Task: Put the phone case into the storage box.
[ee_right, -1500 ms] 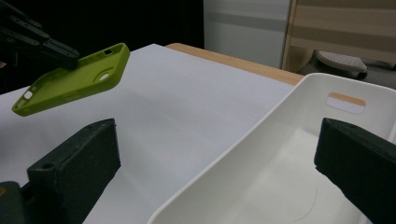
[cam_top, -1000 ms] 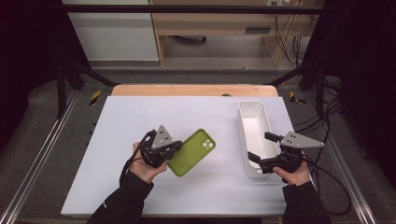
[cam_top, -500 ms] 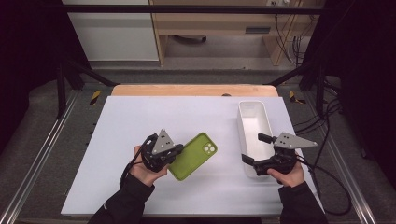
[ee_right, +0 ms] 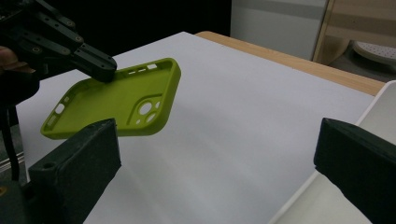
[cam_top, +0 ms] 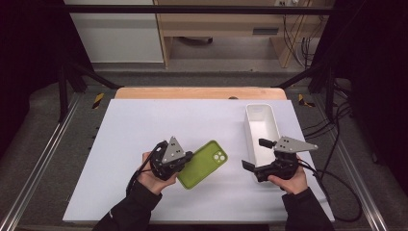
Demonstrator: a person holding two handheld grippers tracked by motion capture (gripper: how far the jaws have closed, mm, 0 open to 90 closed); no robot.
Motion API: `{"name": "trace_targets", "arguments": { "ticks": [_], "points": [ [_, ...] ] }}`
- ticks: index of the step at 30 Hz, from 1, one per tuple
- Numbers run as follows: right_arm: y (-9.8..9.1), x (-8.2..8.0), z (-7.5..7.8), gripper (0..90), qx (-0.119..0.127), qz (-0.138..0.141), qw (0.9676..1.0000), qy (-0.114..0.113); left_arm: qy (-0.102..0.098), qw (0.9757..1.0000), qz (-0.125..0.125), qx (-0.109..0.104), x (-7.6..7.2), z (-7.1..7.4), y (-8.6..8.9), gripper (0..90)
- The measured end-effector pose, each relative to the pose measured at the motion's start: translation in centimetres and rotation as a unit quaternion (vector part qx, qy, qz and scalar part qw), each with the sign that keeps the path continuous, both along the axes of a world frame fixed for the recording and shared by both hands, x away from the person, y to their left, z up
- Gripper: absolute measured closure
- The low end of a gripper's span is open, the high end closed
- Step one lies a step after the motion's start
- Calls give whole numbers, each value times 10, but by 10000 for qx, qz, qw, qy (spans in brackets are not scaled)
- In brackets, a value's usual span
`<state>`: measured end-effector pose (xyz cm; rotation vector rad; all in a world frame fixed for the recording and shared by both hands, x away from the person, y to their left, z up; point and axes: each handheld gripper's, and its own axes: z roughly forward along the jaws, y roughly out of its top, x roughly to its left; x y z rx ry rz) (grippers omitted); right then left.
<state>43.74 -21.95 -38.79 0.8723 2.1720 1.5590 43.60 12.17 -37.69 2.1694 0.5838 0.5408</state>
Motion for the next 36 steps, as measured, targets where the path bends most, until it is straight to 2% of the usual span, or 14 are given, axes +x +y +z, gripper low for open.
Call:
{"name": "trace_targets", "arguments": {
  "ticks": [13,21,28,30,36],
  "points": [
    [16,5,1,18,-182,44,9997,151,-83,9999,-57,28,0,5,-4,876],
    [28,10,6,23,-342,26,9992,201,-99,9998,-101,156,1,2,-9,876],
    [40,16,10,30,-361,66,9990,255,-141,9994,-162,268,0,1,-14,876],
    [43,19,10,38,-333,54,9989,334,-147,9994,-167,260,0,1,-15,876],
    [50,25,11,49,-470,38,9979,452,-188,9989,-237,350,-3,3,-20,876]
  ]
}}
